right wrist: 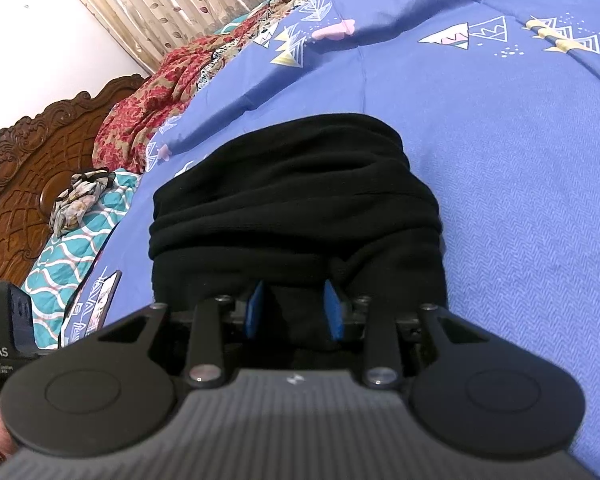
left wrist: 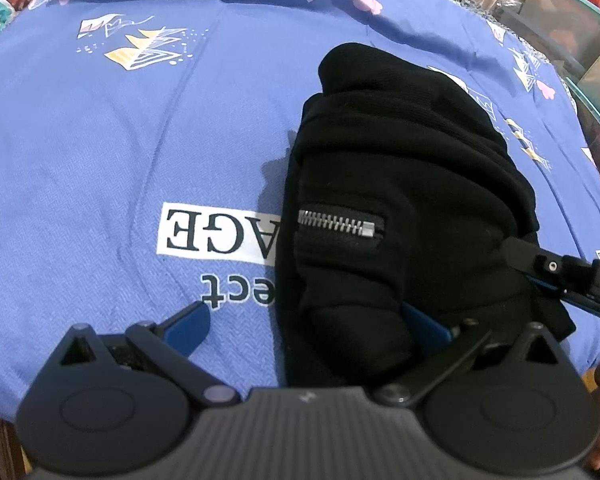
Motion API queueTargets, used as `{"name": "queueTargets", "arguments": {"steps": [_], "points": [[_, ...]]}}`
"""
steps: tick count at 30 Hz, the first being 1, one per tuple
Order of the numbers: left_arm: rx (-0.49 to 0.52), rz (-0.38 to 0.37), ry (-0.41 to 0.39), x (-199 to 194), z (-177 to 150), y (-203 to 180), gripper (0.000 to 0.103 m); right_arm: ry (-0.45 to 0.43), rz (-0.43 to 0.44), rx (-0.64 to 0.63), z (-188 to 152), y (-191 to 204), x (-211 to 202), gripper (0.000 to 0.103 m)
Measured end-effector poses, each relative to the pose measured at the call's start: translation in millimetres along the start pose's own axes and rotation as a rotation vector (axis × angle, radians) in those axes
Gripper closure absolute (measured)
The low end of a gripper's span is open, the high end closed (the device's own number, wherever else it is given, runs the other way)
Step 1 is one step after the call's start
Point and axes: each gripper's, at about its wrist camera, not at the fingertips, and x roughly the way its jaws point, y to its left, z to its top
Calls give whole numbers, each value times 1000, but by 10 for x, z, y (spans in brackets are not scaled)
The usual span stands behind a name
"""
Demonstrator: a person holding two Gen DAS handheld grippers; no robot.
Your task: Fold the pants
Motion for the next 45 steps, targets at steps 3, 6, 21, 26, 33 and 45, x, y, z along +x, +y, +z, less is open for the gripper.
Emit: {"name": "queueTargets", "arguments": {"steps": [3,6,21,26,33,45], "points": [[-1,-4,3,2,3,4,0,0,0,1,-2,1,1,67],[-1,-3,-3,-3,-6,0,0,-1,0,1,-2,-2,2,67],[-10,-9,-25,-17,-43,10,0,-5,1,5,2,5,6,67],[-10,-9,-25,-21,-41,12,0,-5,1,4,1,1,6,67],[-9,-7,-25,-22,-44,10,0,-5,2,4,-1,-1,8,66],[-6,-7,-17,-9,-23,3,0,-6,2,4,1,-9,12,66]]}}
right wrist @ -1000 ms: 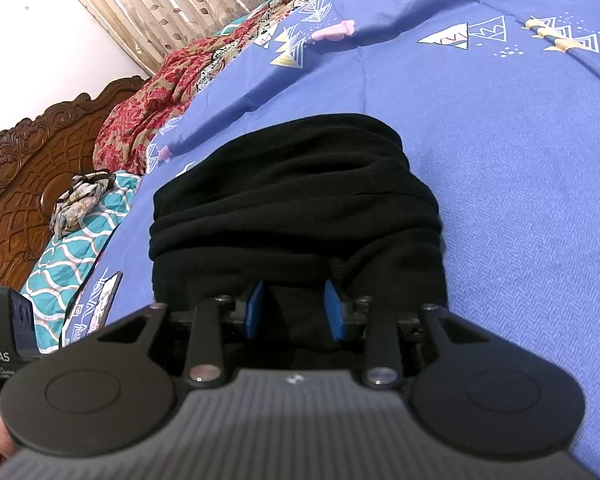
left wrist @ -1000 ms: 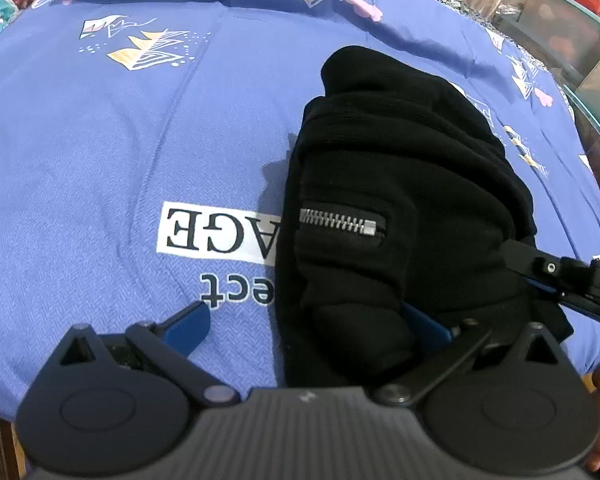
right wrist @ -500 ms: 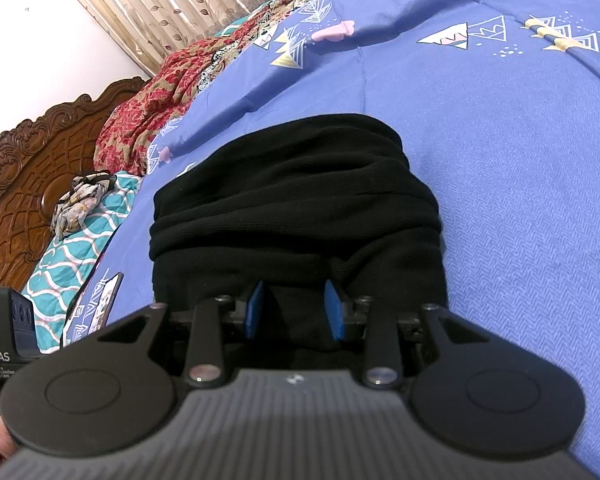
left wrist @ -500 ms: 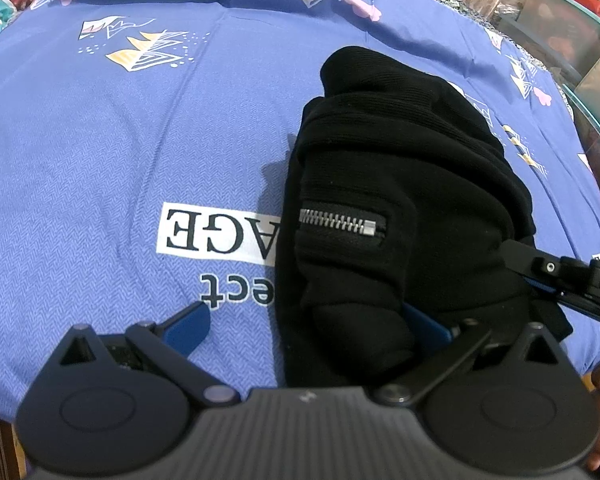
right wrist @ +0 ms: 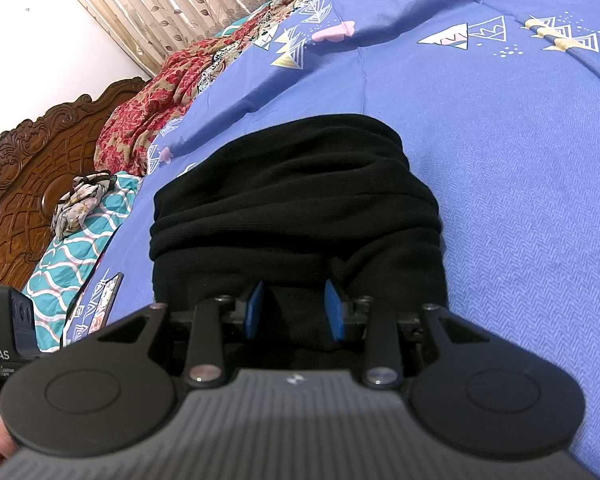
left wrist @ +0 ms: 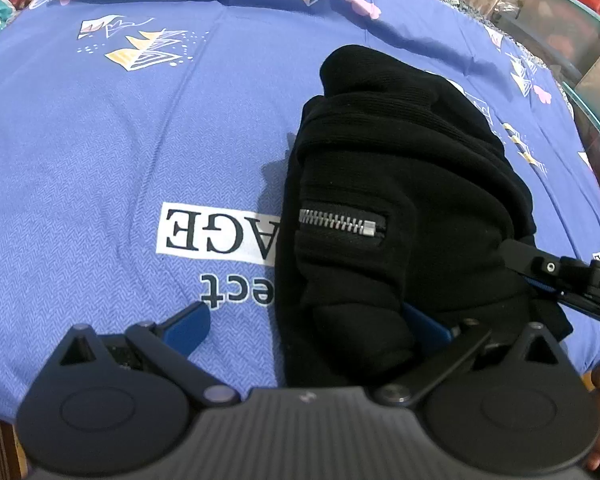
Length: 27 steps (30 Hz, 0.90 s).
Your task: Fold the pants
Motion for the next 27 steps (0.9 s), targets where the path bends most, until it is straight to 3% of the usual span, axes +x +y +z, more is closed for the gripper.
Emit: {"name": "queueTargets", "arguments": {"steps": [13,18,22,27], "points": [[-5,-7,31,-36,61,22,0,-5,2,13,29,-18,-19,65],[36,14,1,-213,60,-36,0,-8,3,24,24,-21,-52,62],[66,18,-43,-404,53,-64,0,-36,42,30,11,-18,-199,46],[39,-66,-110,-689,122,35,0,-124,104,11,47,-37,-490,32]]}}
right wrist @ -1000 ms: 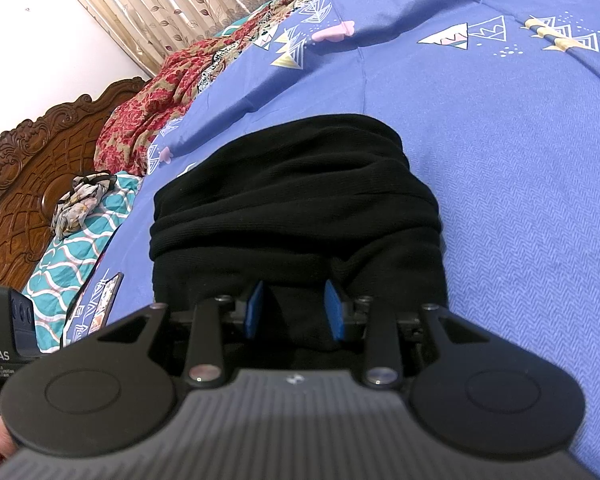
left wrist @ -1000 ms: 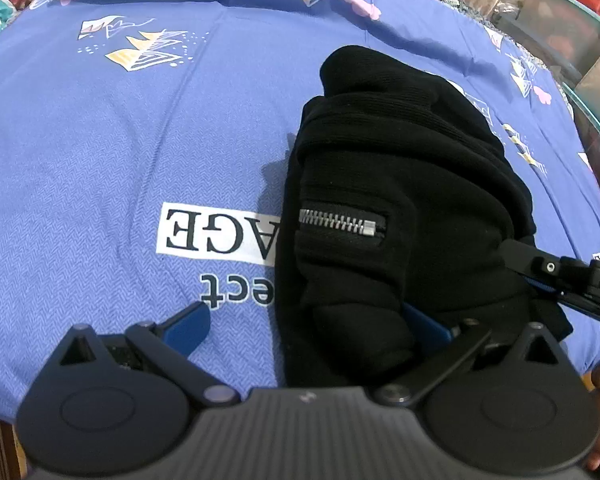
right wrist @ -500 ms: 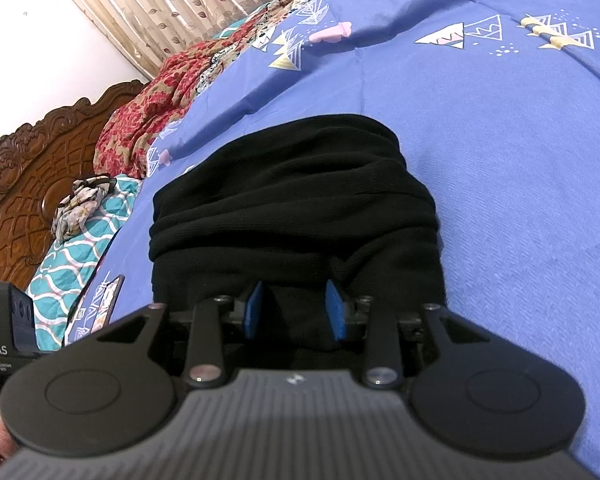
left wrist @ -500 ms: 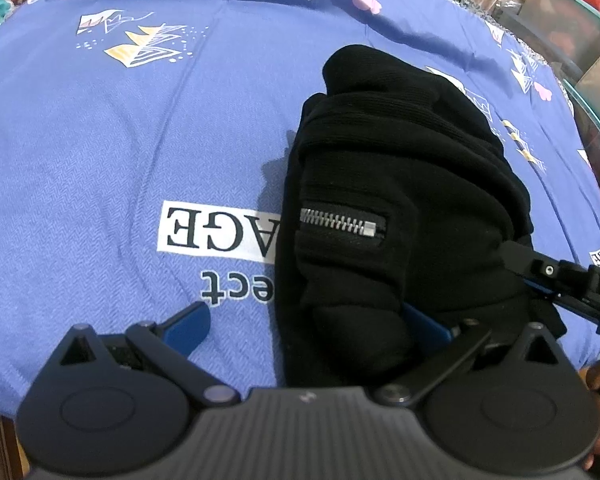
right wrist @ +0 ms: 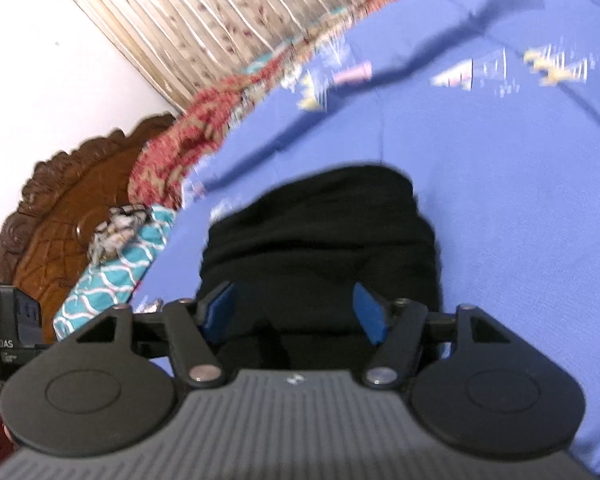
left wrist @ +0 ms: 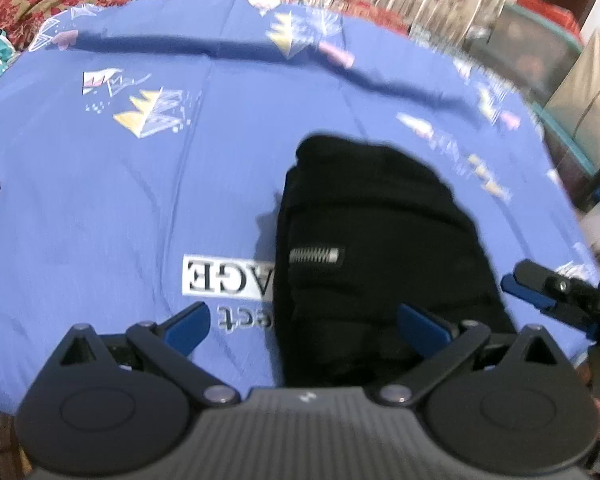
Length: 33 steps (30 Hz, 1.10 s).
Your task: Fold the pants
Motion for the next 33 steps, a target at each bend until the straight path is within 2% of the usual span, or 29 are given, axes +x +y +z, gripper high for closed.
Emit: {"name": "queueTargets", "arguments": {"steps": [2,7,12,17,26,30,33], "points": [[-20,-26,-12,-42,64,36,0,-38,4,7,54,-45,-86,20],[-80,-85,-2,24,196,152,0,-68,-17,74,174,-268,-150,14],[-120,-105,45,233,232,222,0,-8,-23,146,142,-454,-54,14],[-177,-193,75,413,267,292,0,39,-16,139,134,-492,6,14],[-197,-259,154,810,328,332,0,94,-27,135,218,-606,194,12],[-266,-327,222,1037,178,411,0,170,-14,152,199,-725,389,11],[-369,-406,189,1099,20,504,0,201,26,185,170,-788,549,3]]}}
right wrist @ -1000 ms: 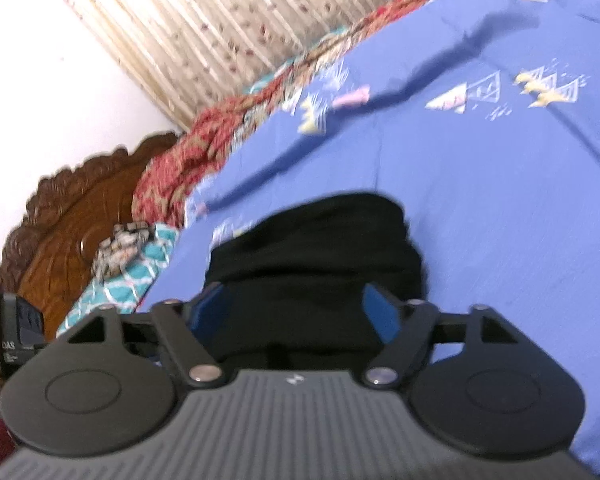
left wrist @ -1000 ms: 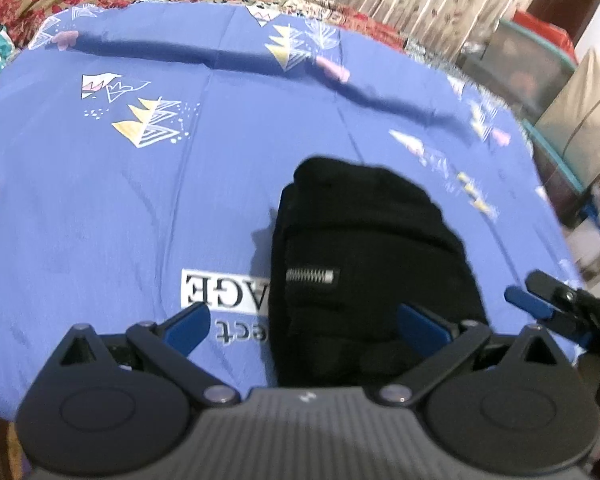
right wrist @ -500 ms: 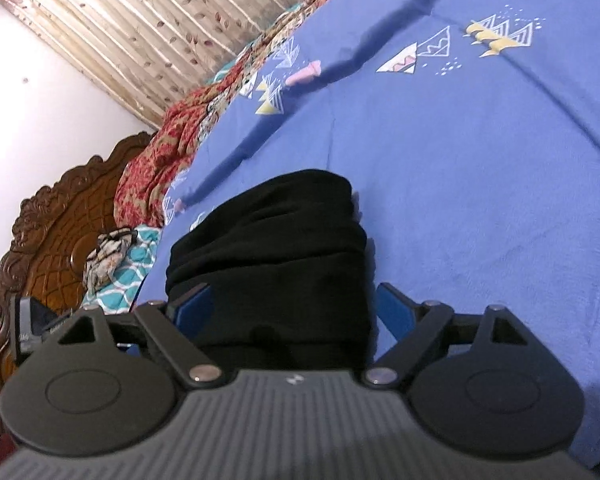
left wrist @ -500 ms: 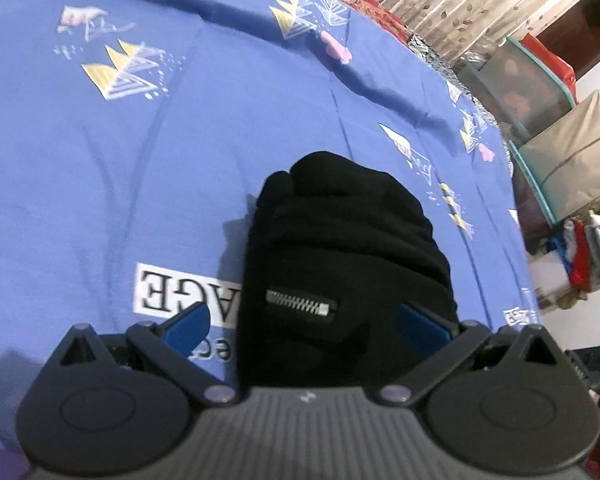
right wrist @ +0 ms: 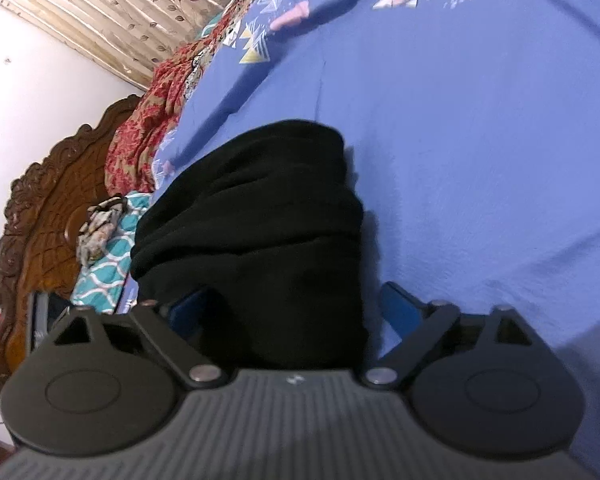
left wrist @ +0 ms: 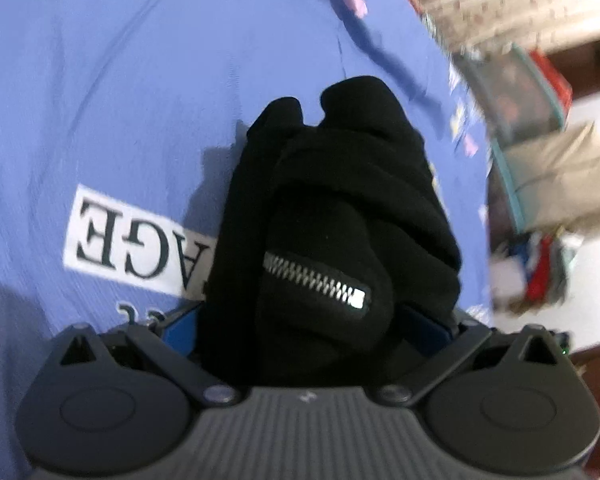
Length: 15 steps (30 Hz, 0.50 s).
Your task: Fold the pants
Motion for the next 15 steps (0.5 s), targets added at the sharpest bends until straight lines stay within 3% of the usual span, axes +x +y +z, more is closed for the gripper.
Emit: {"name": "queueTargets", "arguments": {"steps": [1,4,6,8,12,15], "points": [[0,-12,-6,14,-24,-9,0,7,10,2,9,40,45,4],[18,-75,7,53,-54,-145,2,95,100,-25,18,294,229,23],[39,-113,9,25,-14,-299,2,94,95,-150,31,573,245,34],[64,-126,-18,-51,104,-436,2,49,110,-230,120,776,164,45],[155,-203,-99,-163,532,-759,2,-100,140,-317,496,998,17,48],[296,-145,-150,-42,984,-1100,2,-197,154,-383,866,1015,46,48]]}}
